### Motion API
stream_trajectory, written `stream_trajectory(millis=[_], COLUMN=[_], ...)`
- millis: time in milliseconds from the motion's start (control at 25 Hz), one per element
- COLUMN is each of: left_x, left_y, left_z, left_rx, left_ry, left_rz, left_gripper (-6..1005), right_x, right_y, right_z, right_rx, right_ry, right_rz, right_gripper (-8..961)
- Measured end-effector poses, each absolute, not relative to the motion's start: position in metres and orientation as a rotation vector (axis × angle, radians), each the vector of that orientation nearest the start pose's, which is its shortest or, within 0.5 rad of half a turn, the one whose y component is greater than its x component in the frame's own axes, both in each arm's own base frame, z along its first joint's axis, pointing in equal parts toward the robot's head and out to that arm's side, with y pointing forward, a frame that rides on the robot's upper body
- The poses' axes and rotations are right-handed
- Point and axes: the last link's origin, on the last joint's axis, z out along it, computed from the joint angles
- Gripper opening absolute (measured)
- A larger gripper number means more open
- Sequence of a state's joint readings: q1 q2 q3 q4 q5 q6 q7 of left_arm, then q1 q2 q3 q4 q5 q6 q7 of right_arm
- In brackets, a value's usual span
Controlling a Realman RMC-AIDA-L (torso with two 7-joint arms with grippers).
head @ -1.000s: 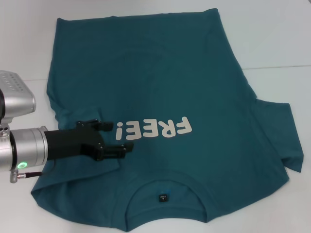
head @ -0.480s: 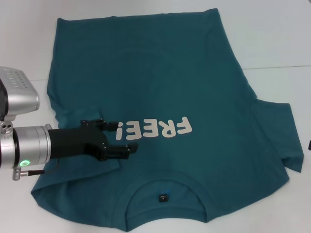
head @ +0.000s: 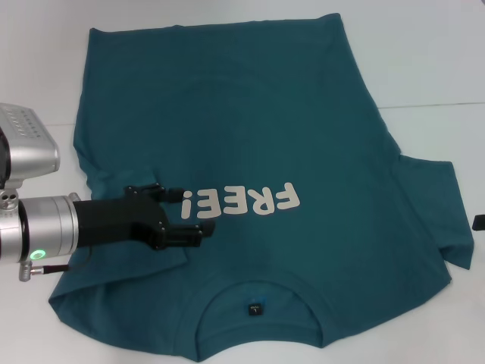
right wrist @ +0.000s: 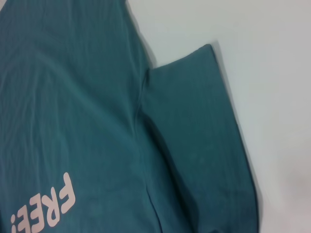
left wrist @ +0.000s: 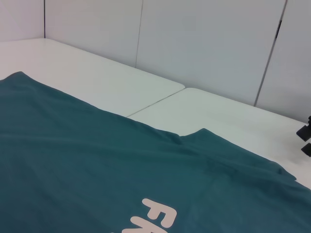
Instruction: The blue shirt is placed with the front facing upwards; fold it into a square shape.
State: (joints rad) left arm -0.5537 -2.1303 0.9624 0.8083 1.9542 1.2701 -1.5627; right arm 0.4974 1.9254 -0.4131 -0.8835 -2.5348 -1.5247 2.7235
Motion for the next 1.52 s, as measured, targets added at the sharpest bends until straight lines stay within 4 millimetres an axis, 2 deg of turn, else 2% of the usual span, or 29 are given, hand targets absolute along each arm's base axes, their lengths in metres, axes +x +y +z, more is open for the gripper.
stream_trajectory(millis=[440, 920, 1520], left_x=[-0.228, -0.229, -0.23], left_y=[0.365, 0.364, 0.364], left_z=[-0.027, -0.027, -0.028], left_rx=[-2.681, -2.676, -2.675], left_ry=[-0.606, -0.614, -0.611], left_rz=[-0.493, -0.494, -0.49], left_gripper=[906, 906, 906], right_x=[0.363, 0.371, 0.367], right_y=[0.326, 0.327, 0.334], right_z=[0.101, 0.091, 0.081], right_rx=[-1.636, -1.609, -1.605], right_ry=[2.131, 2.139, 2.136], right_rz=[0.369, 0.362, 0.381], right_gripper=[876, 873, 870])
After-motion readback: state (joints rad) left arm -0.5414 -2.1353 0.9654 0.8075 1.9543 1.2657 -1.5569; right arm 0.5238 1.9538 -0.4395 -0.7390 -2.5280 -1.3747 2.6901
